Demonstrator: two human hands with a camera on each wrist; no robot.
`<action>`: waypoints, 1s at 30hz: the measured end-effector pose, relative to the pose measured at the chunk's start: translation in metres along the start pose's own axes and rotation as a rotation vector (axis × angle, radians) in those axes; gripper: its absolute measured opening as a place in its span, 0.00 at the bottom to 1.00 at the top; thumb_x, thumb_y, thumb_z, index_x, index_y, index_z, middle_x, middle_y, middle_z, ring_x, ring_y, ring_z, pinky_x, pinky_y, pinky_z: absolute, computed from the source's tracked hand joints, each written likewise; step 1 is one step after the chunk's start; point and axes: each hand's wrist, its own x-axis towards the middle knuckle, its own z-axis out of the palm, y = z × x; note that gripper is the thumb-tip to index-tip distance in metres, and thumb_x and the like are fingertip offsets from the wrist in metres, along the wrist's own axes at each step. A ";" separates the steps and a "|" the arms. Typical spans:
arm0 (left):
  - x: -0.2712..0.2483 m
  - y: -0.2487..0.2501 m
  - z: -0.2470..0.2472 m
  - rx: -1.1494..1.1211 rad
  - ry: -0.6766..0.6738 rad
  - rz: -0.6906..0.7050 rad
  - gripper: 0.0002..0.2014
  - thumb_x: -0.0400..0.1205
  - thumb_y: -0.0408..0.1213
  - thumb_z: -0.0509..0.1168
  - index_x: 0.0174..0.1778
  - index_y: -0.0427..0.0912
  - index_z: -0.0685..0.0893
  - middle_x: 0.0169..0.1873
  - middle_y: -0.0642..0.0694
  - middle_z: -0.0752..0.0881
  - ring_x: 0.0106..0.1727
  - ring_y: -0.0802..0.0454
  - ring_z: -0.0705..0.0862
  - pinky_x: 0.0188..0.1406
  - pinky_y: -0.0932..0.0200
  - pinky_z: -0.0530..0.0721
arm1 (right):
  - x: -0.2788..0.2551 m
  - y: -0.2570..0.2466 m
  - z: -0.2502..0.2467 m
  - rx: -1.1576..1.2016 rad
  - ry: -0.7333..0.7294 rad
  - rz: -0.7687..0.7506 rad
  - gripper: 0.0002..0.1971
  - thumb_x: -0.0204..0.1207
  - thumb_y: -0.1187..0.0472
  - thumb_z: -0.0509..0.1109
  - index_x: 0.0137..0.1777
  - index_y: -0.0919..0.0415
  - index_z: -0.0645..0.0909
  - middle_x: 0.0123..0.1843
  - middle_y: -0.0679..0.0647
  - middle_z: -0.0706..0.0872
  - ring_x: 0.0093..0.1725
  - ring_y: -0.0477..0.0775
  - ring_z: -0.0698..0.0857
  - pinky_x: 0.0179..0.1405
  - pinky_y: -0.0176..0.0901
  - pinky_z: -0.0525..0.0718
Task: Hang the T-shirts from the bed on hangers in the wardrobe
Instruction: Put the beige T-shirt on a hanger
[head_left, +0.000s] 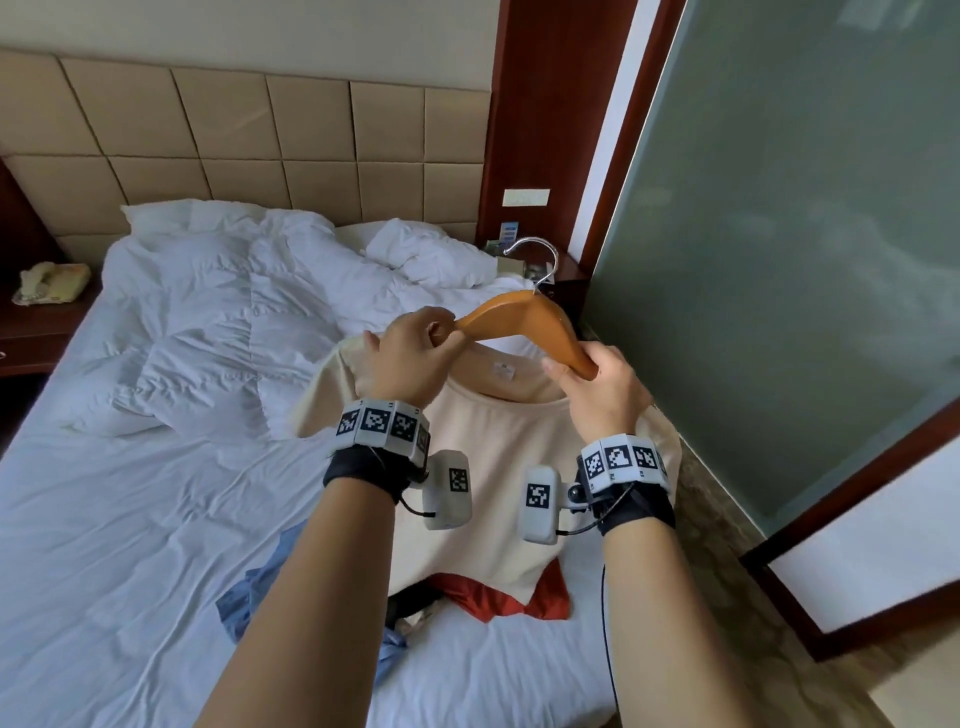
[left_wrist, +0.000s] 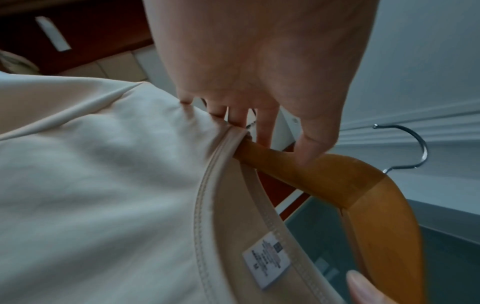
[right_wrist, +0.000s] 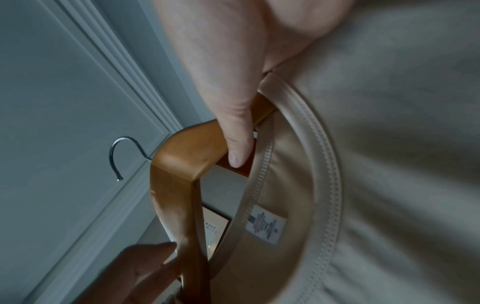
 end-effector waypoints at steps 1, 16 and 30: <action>-0.001 0.013 0.004 0.044 -0.025 0.037 0.14 0.70 0.58 0.59 0.48 0.63 0.83 0.46 0.58 0.86 0.54 0.54 0.83 0.77 0.33 0.60 | 0.003 0.001 -0.008 -0.010 0.002 0.002 0.11 0.72 0.42 0.78 0.41 0.43 0.80 0.39 0.39 0.77 0.47 0.51 0.80 0.65 0.65 0.75; -0.012 0.185 0.092 0.391 -0.305 0.162 0.16 0.72 0.64 0.71 0.41 0.56 0.82 0.35 0.51 0.84 0.39 0.48 0.84 0.37 0.56 0.78 | 0.045 0.045 -0.188 -0.073 0.009 -0.047 0.20 0.62 0.33 0.72 0.41 0.49 0.83 0.37 0.44 0.86 0.40 0.53 0.86 0.50 0.60 0.86; -0.107 0.368 0.197 0.254 -0.324 0.328 0.20 0.64 0.65 0.72 0.38 0.53 0.85 0.38 0.48 0.86 0.40 0.43 0.87 0.43 0.51 0.86 | 0.040 0.123 -0.433 -0.450 0.103 0.016 0.20 0.76 0.38 0.71 0.43 0.56 0.80 0.35 0.52 0.82 0.39 0.61 0.84 0.36 0.49 0.78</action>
